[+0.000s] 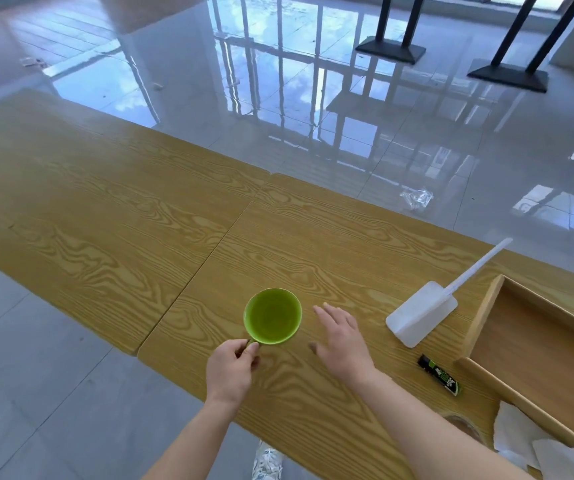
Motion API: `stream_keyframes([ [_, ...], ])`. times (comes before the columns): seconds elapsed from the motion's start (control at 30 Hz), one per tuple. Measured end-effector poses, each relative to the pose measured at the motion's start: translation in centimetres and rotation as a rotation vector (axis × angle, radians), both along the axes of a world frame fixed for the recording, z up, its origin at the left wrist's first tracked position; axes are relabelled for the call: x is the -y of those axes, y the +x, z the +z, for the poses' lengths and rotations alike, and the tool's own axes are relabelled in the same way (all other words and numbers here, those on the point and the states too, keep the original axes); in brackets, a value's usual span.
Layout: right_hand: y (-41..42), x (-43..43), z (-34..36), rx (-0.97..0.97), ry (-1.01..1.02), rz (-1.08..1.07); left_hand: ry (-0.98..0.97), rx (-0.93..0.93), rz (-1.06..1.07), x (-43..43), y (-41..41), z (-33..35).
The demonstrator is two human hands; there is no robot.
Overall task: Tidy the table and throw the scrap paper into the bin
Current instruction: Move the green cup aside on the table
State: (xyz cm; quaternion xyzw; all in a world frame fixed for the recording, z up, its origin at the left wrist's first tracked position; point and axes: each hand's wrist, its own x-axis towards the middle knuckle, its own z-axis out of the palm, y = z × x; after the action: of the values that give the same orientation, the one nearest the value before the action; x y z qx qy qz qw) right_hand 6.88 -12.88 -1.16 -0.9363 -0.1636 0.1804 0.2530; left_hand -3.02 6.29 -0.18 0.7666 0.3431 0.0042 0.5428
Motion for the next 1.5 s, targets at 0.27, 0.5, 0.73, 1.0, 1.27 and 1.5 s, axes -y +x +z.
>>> stream_keyframes([
  [0.27,-0.4,-5.8,-4.5,0.070,-0.280,0.141,0.094,-0.026,0.117,-5.2,1.1,-0.9],
  [0.5,-1.5,-5.9,-6.6,0.218,-0.322,0.111,0.121,-0.013,0.154,-7.0,2.1,-2.5],
  [0.73,-1.5,-6.0,-7.3,0.278,-0.327,0.102,0.142,-0.004,0.224,-9.0,4.2,-2.8],
  [1.0,-1.5,-6.0,-7.5,0.308,-0.337,0.102,0.140,-0.003,0.252,-10.8,5.9,-3.1],
  [1.27,-1.5,-6.4,-7.0,0.261,-0.353,0.099,0.125,0.004,0.264,-12.1,6.4,-3.3],
  [1.5,-1.6,-6.3,-6.6,0.230,-0.365,0.099,0.112,0.006,0.261,-12.5,6.7,-3.5],
])
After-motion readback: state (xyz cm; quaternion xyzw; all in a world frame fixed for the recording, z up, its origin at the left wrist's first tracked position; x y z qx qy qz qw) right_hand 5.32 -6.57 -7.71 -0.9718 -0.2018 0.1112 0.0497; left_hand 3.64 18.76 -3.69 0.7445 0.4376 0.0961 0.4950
